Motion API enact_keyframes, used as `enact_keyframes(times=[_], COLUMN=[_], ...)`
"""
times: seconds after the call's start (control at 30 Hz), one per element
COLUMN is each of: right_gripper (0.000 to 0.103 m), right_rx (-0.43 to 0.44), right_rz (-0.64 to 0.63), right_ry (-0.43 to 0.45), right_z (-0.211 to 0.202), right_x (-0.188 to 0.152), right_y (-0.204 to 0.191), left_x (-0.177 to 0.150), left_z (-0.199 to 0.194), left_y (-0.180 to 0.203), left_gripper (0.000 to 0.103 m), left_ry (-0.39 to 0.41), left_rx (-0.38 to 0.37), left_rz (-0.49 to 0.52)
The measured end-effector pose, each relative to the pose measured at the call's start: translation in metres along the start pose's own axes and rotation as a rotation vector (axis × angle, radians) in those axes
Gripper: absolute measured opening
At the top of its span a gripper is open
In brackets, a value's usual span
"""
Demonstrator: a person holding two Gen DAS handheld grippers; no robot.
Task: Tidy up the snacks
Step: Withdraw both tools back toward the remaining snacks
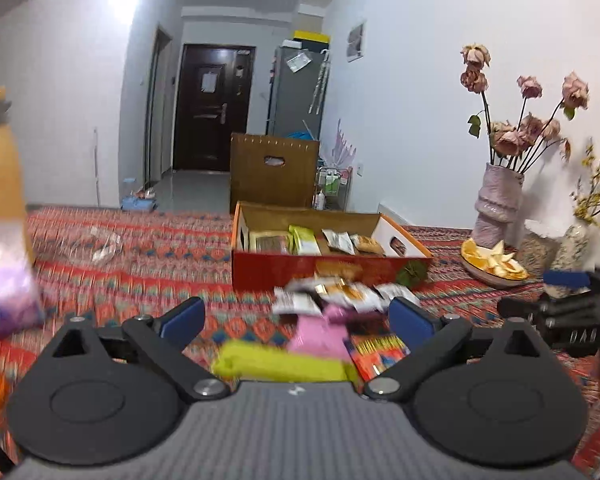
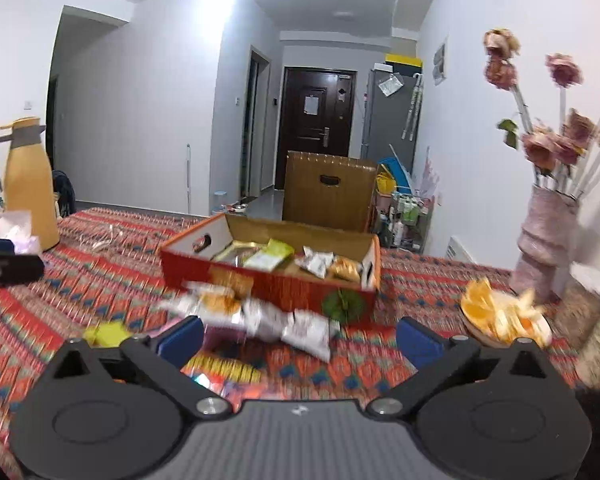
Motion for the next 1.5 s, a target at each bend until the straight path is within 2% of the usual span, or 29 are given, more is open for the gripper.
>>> enact_keyframes(times=[0.13,0.23,0.37,0.53,0.73,1.0,1.33,1.5], right_gripper=[0.103,0.103,0.103,0.103,0.103,0.103,0.103,0.102], right_rx=[-0.039,-0.046,-0.013,-0.005,-0.005,-0.016,-0.027,-0.037], right_rz=[-0.019,0.009,0.043,0.042,0.051,0.067,0.052,0.045], right_ry=[-0.009,-0.035,-0.083,-0.105,-0.095,-0.131,-0.14,-0.118], right_z=[-0.042,-0.067,-0.086,-0.094,-0.091,-0.063,-0.008,0.027], right_x=[-0.039,-0.069,-0.101,-0.119,-0.113,-0.108,-0.081,-0.058], right_y=[-0.008,-0.009,-0.012,-0.013,-0.012,-0.006,0.005,0.011], left_x=[-0.028,-0.052,-0.079,-0.087,-0.087,-0.079,-0.048,-0.031], left_z=[-0.036,-0.051,-0.055,-0.054,-0.049,-0.02,0.039,0.079], left_y=[0.011,0.021,0.029,0.035,0.034,0.022,0.009,0.006], left_gripper=[0.101,0.101,0.101,0.101,0.101,0.101,0.098,0.092], left_ry=[-0.014,-0.056,-0.131,-0.152,-0.155,-0.184,-0.168,-0.172], left_rx=[0.027,0.029,0.011,0.013,0.011,0.013,0.047,0.047], left_rz=[0.004,0.001,-0.014,-0.007,-0.009,-0.041,-0.026,-0.01])
Point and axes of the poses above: each gripper's, at about its wrist camera, not at the fingertips, and z roughly the way its jaws point, y to its right, x to its top, the point moved 2 cm from there along z, roughly the way its jaws point, and after that the axes turned 3 degrees about z, right-handed, at the moved point
